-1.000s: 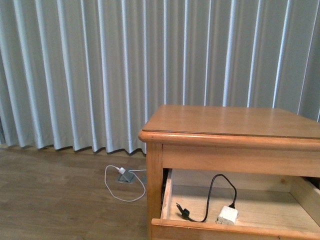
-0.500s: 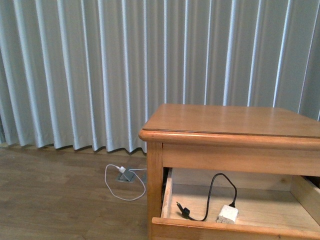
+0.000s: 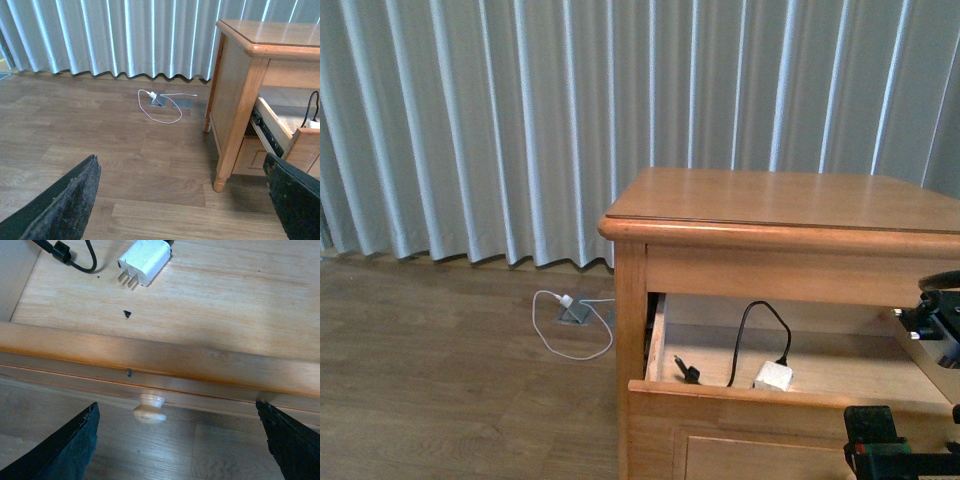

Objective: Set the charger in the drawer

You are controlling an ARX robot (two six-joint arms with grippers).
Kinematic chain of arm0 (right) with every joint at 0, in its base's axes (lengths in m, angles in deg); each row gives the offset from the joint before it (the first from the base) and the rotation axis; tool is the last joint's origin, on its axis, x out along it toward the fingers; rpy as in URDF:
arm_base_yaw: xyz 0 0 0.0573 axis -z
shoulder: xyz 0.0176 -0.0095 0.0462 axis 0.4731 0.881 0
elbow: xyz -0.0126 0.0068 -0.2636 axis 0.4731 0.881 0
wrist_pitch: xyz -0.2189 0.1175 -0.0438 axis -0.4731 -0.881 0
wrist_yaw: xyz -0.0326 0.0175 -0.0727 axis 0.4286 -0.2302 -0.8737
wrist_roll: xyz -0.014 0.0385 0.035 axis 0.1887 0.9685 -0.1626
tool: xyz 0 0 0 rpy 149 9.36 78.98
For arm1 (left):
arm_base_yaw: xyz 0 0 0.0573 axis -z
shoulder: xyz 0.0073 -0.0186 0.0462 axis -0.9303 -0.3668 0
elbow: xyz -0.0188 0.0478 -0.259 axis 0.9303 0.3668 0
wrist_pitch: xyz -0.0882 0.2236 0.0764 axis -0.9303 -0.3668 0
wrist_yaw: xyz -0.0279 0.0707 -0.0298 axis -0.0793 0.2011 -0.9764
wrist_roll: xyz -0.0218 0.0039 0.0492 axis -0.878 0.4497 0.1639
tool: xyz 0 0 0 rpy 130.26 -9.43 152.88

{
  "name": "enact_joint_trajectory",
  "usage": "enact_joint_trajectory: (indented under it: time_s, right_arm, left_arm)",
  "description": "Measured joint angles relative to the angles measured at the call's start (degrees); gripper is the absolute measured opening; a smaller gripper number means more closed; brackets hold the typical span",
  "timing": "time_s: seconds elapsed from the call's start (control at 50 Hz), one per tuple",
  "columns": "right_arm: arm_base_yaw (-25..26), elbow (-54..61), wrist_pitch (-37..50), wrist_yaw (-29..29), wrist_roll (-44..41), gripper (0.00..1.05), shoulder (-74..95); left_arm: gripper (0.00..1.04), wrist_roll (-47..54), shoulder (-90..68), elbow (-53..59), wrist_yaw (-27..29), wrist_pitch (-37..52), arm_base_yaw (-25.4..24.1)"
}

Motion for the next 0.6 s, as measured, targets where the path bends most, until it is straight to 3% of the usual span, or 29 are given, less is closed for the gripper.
enact_joint_trajectory:
  time_s: [0.6]
  right_arm:
    - [-0.6, -14.1, 16.7, -10.3, -5.1, 0.96, 20.3]
  left_arm:
    - [0.99, 0.0, 0.0, 0.0, 0.0, 0.0, 0.0]
